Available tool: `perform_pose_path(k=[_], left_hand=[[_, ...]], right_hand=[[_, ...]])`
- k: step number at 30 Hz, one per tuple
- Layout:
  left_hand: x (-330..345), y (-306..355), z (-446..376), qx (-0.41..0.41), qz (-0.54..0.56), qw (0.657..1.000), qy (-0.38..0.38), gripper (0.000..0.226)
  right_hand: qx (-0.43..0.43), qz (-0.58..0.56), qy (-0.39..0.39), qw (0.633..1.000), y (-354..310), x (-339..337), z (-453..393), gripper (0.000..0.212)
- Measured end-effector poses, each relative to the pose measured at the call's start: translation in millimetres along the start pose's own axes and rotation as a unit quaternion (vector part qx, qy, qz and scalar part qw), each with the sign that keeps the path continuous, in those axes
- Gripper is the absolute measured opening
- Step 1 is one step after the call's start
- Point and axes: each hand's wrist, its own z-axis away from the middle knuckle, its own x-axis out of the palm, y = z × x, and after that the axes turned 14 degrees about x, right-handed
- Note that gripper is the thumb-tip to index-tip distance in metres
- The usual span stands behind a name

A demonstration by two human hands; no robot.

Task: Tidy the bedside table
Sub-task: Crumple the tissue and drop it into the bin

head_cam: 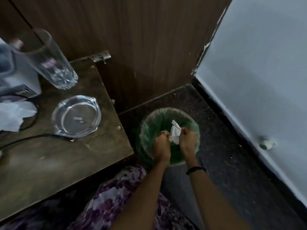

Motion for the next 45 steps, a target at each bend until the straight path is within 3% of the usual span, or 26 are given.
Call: perform_pose_path(k=[3,5,7,15,22,28,35,39,42,45], left_hand=[[17,-27,-11,-0.017,0.010,1.000,-0.024,0.024],[24,-41,-16,-0.015,0.015,0.999,-0.042,0.031],[29,-50,-19,0.000,0.011,0.998,-0.062,0.033],[17,-23,-13,-0.013,0.049,0.998,-0.036,0.027],[-58,51,38,0.102,0.185,0.973,0.093,0.024],[-157,58,90,0.164,0.188,0.942,0.226,0.024],[-270,6,144,0.138,0.097,0.925,0.339,0.029],[-310,-48,162,0.061,-0.001,0.921,0.384,0.029],[-330,-86,162,-0.029,-0.089,0.928,0.361,0.036],[-341,-113,160,-0.076,-0.130,0.951,0.268,0.049]], right_hand=[[0.043,0.096,-0.041,0.994,22,21,-20,0.015],[0.058,0.130,-0.046,0.989,32,30,-22,0.035],[0.064,0.144,-0.025,0.987,35,34,-20,0.036],[0.070,0.076,0.003,0.995,23,27,14,0.023],[-0.053,-0.080,0.099,0.991,-26,-13,91,0.016],[-0.241,-0.126,0.036,0.962,-79,-18,181,0.018],[-0.357,0.009,-0.122,0.926,-138,29,276,0.016],[-0.424,0.104,-0.140,0.889,-170,72,301,0.014],[-0.461,0.210,-0.119,0.854,-190,106,300,0.028],[-0.486,0.303,-0.099,0.814,-203,139,293,0.053]])
